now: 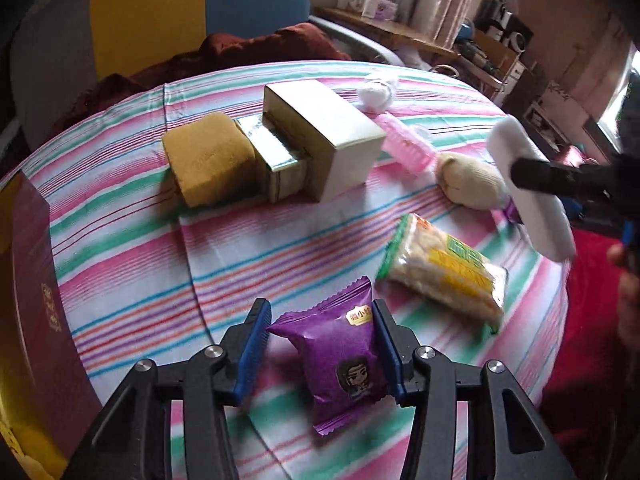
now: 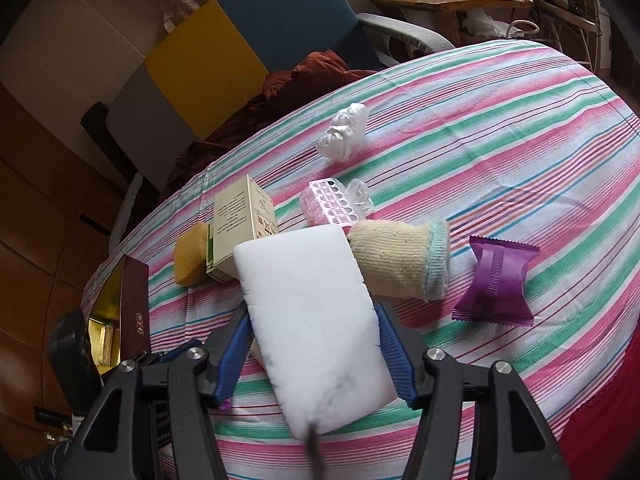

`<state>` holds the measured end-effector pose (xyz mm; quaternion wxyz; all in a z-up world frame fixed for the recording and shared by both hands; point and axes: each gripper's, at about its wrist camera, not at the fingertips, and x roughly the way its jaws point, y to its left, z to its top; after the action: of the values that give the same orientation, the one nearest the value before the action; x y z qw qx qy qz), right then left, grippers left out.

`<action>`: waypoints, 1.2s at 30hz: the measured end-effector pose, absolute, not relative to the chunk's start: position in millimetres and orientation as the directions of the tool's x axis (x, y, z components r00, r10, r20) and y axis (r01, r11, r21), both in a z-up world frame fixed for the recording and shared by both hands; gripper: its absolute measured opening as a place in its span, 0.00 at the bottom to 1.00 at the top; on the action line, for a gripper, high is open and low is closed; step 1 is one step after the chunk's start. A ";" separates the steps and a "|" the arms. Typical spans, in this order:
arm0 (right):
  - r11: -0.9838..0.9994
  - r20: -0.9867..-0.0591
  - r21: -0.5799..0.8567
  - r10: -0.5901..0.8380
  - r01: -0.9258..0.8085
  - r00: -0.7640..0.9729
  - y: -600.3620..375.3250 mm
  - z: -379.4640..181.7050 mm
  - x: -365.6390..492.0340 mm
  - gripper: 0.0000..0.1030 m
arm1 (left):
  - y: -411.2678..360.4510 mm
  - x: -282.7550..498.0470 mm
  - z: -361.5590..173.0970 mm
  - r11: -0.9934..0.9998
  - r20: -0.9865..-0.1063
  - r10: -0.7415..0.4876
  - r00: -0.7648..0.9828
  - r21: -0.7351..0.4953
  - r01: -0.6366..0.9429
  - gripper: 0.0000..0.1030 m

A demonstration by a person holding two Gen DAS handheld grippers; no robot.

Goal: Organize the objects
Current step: 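Drop the purple packet and white foam block into the gold tray with both tools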

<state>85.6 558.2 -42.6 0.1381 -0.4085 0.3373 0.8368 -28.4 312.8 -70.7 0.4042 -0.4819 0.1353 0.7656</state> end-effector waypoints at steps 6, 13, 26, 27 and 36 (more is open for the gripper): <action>-0.754 -0.757 0.459 -0.054 -0.470 -0.651 553.1 -37.3 84.6 0.59 | 305.7 -18.8 -51.2 -0.620 -0.808 0.546 -0.223 -0.210 -0.756 0.49; -0.845 -0.783 0.355 -0.036 -0.399 -0.621 521.9 -26.8 70.3 0.59 | 252.4 -29.3 -8.1 -0.662 -0.740 0.603 -0.298 -0.256 -0.704 0.50; -0.931 -0.752 0.357 -0.235 -0.080 -0.615 363.2 17.6 -11.3 0.59 | 90.8 -95.6 28.3 -0.853 -0.663 0.495 -0.561 -0.250 -0.457 0.50; -0.932 -0.755 0.358 -0.252 -0.058 -0.606 347.5 17.4 -20.6 0.59 | 80.7 -99.7 28.8 -0.864 -0.662 0.480 -0.576 -0.245 -0.440 0.50; -0.937 -0.790 0.344 -0.323 0.060 -0.520 235.9 -3.0 -92.6 0.63 | 0.5 -138.3 7.3 -0.939 -0.681 0.338 -0.650 -0.194 -0.284 0.52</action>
<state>-92.6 235.9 -3.0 -0.1113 -0.4770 0.1381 0.8609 -138.3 0.5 7.3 0.1713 -0.3817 -0.0350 0.9076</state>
